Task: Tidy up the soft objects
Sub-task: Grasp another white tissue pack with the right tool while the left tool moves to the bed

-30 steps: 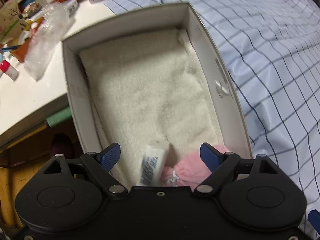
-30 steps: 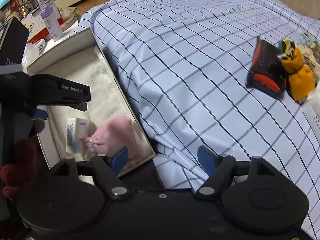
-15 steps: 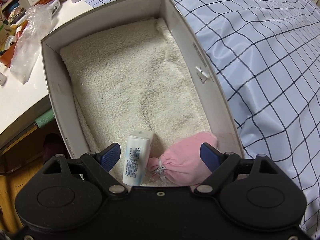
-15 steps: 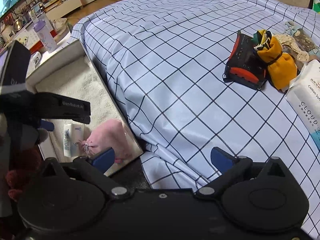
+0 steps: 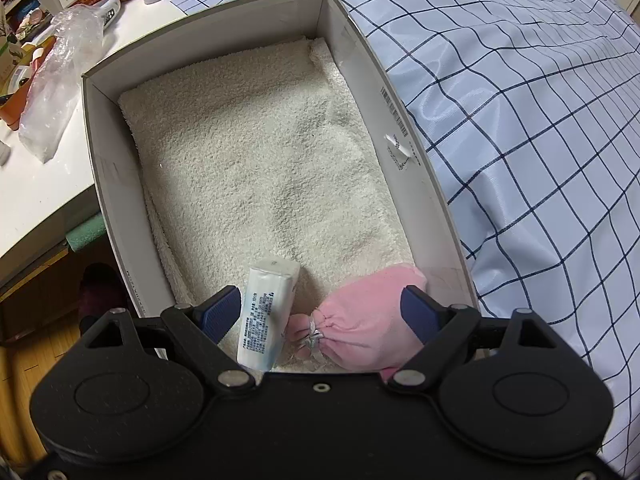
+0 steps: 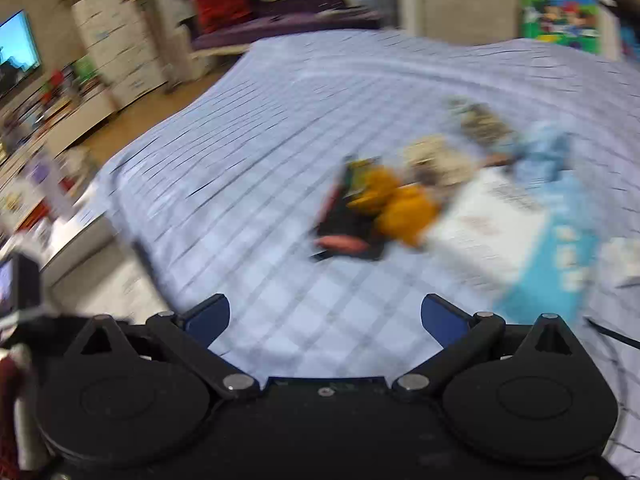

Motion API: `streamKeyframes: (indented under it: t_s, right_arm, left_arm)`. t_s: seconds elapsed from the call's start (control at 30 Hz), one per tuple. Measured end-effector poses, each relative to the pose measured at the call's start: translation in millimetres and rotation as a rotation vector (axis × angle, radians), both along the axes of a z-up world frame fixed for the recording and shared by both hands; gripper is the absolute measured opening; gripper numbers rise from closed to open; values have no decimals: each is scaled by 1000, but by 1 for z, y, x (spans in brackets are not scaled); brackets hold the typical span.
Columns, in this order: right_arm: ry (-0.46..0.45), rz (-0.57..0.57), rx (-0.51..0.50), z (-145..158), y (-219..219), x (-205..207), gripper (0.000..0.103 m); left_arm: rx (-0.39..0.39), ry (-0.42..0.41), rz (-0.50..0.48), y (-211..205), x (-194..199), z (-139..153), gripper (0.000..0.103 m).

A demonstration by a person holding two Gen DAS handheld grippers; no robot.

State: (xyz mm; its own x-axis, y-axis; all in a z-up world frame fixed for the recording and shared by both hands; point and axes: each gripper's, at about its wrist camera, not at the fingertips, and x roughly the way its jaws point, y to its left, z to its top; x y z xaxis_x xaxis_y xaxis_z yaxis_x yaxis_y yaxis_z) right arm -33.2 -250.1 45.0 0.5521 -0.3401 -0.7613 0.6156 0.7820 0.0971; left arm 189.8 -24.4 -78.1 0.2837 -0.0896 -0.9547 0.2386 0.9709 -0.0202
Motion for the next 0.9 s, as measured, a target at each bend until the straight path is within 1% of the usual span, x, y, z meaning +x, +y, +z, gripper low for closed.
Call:
streamKeyframes:
  t_s: [0.07,0.17,0.23,0.37,0.43,0.5,0.57,0.63,0.7,0.9]
  right_arm:
    - [1,-67,-45,8,-19,-16,103]
    - [30,-177,-116,15,-54,-40,103]
    - [51,-256,-112,15,-85,-59,102]
    - [101,-430,-64,7,-151,-95,101]
    - [132,-509,-74,3,-177,-111,98]
    - [142,-557,-73,-3,-201,-126,98]
    - [146,-590,-40,-11,-219,-138,98]
    - [138,-598,-2,-20,-236,-144,99]
    - [155,-604,-2,-31,-250,-143,99]
    - [185,-530,3,-64,-273,-131,101]
  left_arm:
    - [-2,0,-1,-1,0,0,83]
    - [-13,4,-18,-3,-1,0,83]
    - [-14,-1,-32,-5,-3,1,83]
    - [-12,-11,-58,-9,-4,3,83]
    - [-11,-8,-61,-9,-4,3,83]
    - [-15,-5,-61,-8,-3,2,83]
    - [-21,-6,-64,-9,-4,3,83]
    - [-22,-13,-73,-12,-5,3,83]
    - [-22,-22,-82,-15,-8,3,83]
    - [-35,-34,-90,-18,-10,5,83]
